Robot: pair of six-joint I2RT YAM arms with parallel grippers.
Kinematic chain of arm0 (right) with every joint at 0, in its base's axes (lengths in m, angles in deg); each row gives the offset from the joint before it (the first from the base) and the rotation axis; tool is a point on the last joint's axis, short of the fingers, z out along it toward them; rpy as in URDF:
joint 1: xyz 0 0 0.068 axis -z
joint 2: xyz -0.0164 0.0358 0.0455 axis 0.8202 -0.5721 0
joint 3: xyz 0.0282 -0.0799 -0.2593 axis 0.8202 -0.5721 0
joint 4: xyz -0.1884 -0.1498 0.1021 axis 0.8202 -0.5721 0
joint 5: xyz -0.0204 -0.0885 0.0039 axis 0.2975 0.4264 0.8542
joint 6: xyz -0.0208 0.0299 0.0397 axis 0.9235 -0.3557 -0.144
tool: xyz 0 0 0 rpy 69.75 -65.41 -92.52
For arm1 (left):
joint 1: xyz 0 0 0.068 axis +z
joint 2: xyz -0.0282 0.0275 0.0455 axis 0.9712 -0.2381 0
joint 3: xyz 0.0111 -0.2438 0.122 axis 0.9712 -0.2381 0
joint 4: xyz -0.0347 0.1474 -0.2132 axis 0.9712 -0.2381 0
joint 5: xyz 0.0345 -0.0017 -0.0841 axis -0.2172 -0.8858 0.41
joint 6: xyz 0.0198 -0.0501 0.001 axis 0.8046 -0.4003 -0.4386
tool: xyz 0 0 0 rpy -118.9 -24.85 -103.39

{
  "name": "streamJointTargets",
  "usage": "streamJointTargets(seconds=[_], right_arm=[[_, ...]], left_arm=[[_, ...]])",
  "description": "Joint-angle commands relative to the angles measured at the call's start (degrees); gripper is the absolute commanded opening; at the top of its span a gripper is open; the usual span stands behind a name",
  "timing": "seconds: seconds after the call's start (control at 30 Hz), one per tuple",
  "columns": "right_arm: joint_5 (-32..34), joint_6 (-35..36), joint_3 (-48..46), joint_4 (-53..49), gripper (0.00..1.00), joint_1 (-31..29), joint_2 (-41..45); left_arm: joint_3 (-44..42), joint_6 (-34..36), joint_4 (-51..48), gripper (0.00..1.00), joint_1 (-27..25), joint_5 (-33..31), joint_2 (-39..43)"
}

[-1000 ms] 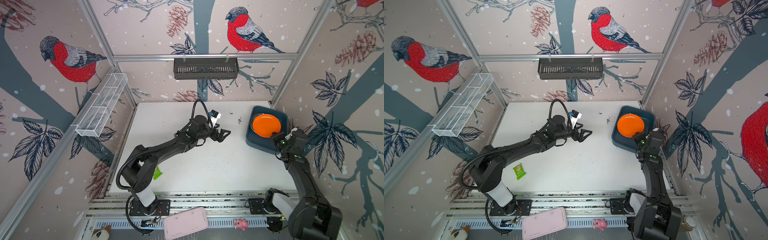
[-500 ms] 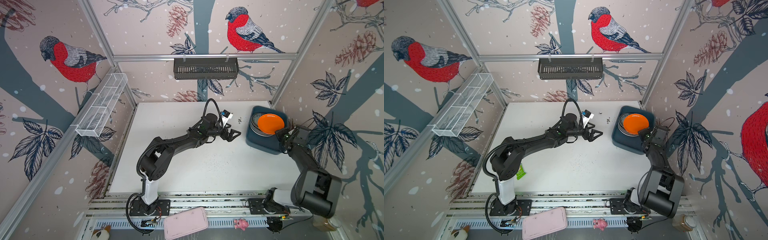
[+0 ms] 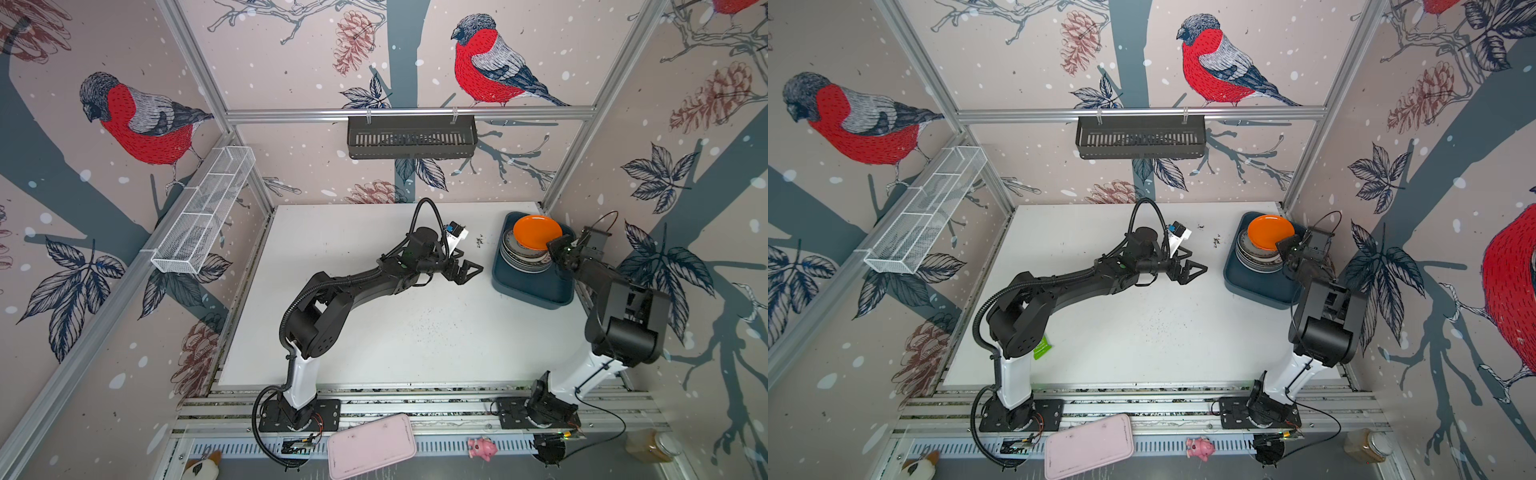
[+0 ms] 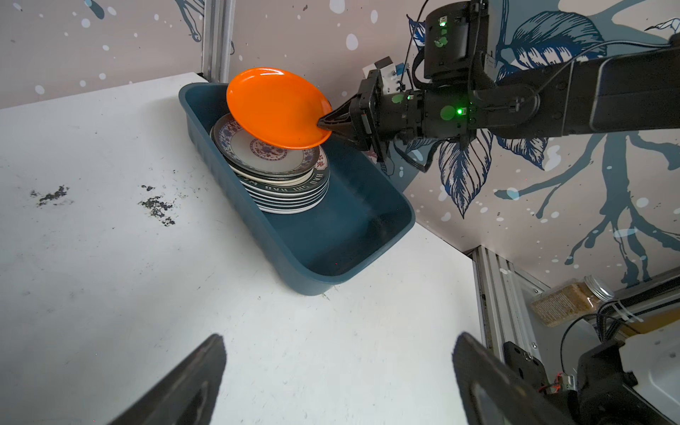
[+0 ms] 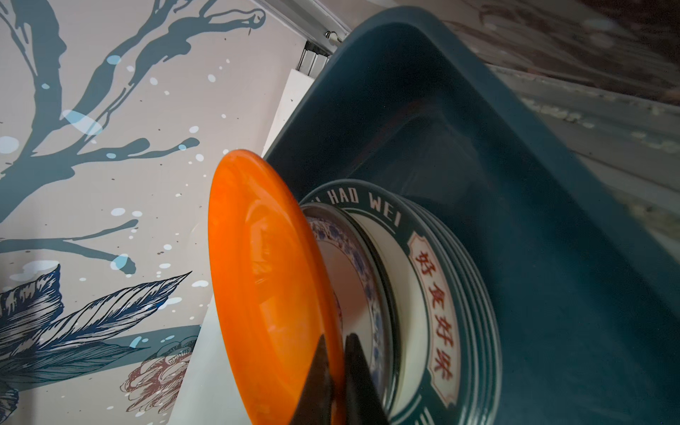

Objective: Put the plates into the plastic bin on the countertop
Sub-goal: 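Lower the orange plate onto the stack in the teal bin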

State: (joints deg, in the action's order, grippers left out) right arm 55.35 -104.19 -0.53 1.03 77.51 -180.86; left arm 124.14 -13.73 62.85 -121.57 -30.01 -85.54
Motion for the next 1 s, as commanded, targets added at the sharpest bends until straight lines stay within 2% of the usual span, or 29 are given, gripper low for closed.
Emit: streamJointTargets(seconds=[0.0, 0.4, 0.97], right_arm=[[0.6, 1.1, 2.7, -0.7, 0.02, -0.8, -2.2], [4.5, 2.6, 6.3, -3.6, 0.03, -3.2, -5.8], [6.3, 3.2, 1.9, -4.3, 0.05, -4.0, -0.7]], left_arm=[[0.9, 1.9, -0.3, 0.96, -0.2, -0.7, -0.3], [2.8, 3.7, -4.2, 0.96, -0.4, -1.6, -1.0], [2.5, 4.9, -5.0, 0.96, -0.9, -2.3, -0.3]])
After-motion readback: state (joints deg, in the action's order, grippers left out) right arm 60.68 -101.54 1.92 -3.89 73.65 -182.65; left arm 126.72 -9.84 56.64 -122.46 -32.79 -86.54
